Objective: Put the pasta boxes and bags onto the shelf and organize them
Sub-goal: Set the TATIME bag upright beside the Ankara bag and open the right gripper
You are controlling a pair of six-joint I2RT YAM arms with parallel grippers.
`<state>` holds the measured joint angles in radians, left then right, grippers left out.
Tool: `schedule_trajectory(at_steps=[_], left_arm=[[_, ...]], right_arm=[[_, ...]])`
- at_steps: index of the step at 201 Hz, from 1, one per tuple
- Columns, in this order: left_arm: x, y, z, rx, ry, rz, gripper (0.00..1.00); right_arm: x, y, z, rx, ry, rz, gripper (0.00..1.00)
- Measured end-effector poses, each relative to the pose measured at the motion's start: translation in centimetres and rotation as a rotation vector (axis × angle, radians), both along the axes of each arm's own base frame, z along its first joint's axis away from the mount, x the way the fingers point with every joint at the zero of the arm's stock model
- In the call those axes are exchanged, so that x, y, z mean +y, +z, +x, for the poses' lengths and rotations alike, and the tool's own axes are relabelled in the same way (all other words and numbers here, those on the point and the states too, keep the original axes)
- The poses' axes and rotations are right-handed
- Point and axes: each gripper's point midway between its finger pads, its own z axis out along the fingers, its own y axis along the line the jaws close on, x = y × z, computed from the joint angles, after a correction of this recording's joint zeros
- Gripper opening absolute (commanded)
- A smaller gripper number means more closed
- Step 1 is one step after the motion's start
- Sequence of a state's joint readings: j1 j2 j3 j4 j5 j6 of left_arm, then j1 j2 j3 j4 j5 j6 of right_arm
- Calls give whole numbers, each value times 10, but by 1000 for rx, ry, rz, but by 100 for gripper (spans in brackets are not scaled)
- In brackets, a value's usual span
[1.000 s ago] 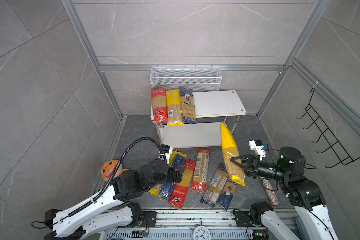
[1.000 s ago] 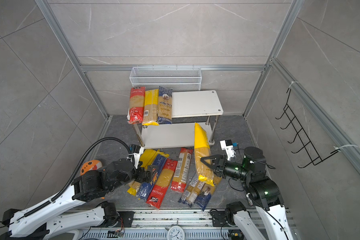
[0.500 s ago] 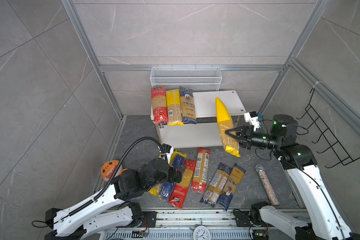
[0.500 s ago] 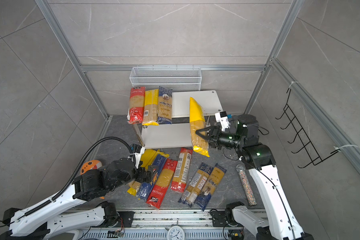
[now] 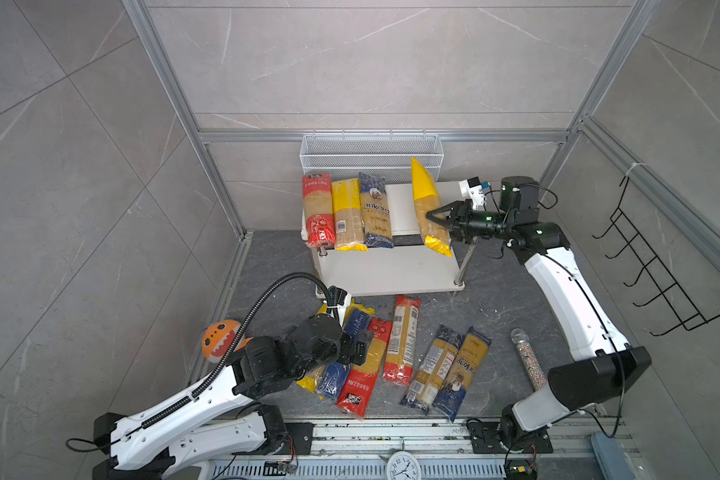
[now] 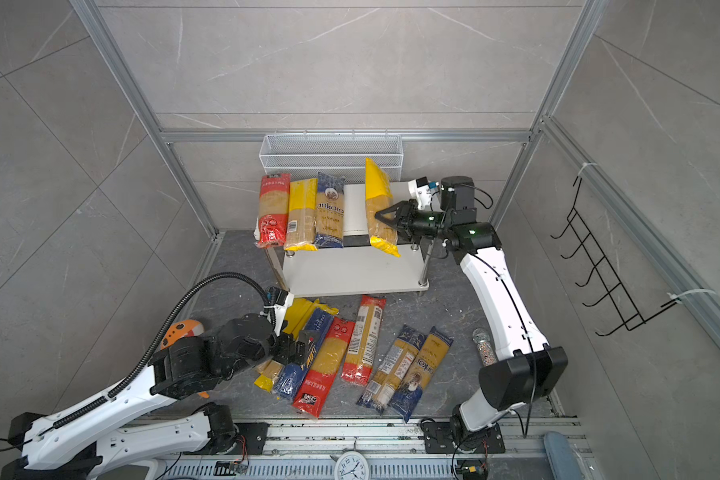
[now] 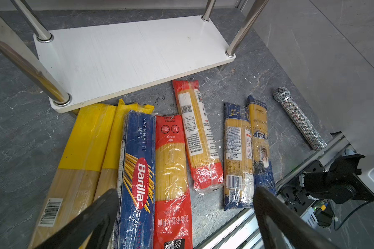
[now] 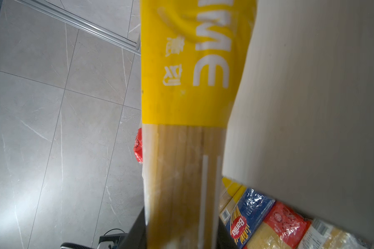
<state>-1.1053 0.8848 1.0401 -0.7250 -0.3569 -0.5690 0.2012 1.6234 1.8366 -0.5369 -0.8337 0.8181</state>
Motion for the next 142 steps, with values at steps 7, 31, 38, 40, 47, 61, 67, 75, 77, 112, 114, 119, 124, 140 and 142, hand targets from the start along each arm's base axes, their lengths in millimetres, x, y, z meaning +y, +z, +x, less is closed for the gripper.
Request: schedule_trajectory(at_steps=[7, 31, 38, 40, 47, 61, 67, 75, 77, 112, 114, 119, 124, 140, 142], left_arm=[[0, 1, 0, -2, -1, 1, 100], [-1, 2, 0, -9, -7, 1, 100], [-1, 3, 0, -11, -8, 1, 100], [-1, 3, 0, -11, -8, 1, 100], [-1, 3, 1, -14, -9, 0, 100], [-2, 5, 1, -18, -11, -5, 100], [-2, 5, 1, -20, -11, -6, 100], [-3, 5, 1, -20, -11, -7, 100], [-3, 5, 1, -20, -11, -7, 100], [-2, 6, 1, -23, -11, -12, 100], [-2, 7, 1, -23, -11, -12, 100], [-2, 7, 1, -25, -11, -15, 100], [-1, 8, 1, -27, -10, -18, 100], [3, 11, 0, -35, -5, -26, 100], [3, 12, 0, -36, -5, -27, 100]], right_arm=[[1, -2, 6, 2, 0, 0, 0], [4, -6, 19, 7, -2, -3, 0], [5, -7, 22, 8, 0, -3, 0], [5, -7, 22, 9, -1, -3, 0], [7, -7, 24, 8, 2, -4, 0], [12, -6, 26, 1, 8, -7, 0], [15, -5, 27, -2, 13, -10, 0], [19, -5, 27, -4, 20, -13, 7], [20, -5, 27, -5, 23, -15, 8], [34, -9, 25, -7, 47, -37, 47], [34, -10, 25, -5, 45, -38, 49], [34, -11, 26, -4, 43, -42, 53], [33, -12, 26, 0, 38, -46, 62], [30, -13, 30, -21, 21, -62, 71], [30, -12, 30, -25, 19, -61, 71]])
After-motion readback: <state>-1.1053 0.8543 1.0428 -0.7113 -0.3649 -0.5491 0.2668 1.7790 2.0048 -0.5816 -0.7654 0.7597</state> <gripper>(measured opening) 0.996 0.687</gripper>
